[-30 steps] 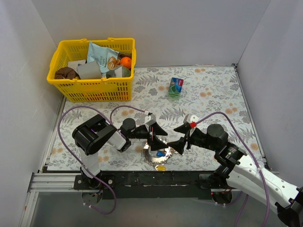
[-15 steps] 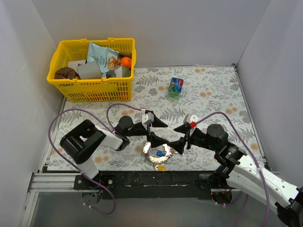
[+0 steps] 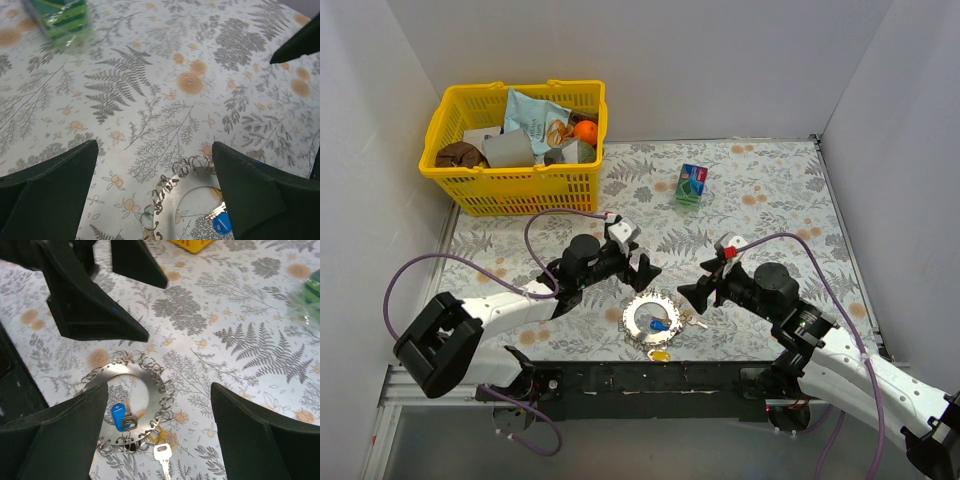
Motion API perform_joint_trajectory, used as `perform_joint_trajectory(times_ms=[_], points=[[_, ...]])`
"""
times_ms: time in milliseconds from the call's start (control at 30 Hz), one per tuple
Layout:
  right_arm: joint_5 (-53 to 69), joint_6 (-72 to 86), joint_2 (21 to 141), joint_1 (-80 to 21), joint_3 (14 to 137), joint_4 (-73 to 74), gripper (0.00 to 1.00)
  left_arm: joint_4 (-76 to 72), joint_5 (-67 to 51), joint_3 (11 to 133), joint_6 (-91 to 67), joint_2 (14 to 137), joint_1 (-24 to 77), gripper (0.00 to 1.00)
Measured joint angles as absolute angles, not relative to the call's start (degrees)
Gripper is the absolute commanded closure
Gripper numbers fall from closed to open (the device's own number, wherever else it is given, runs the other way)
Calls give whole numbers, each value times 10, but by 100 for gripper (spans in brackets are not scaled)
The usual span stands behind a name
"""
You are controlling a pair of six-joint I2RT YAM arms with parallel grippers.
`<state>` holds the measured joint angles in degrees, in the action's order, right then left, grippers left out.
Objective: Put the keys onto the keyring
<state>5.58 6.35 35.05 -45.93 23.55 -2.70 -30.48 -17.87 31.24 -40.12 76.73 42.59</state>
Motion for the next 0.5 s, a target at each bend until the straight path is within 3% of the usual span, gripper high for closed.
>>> perform_joint_trajectory(times_ms=[267, 500], points=[[-109, 123, 355, -459, 234, -2, 8, -117, 70, 333, -585, 728, 423, 2], [-229, 177, 375, -458, 234, 48, 9, 1, 133, 335, -685, 740, 421, 2]])
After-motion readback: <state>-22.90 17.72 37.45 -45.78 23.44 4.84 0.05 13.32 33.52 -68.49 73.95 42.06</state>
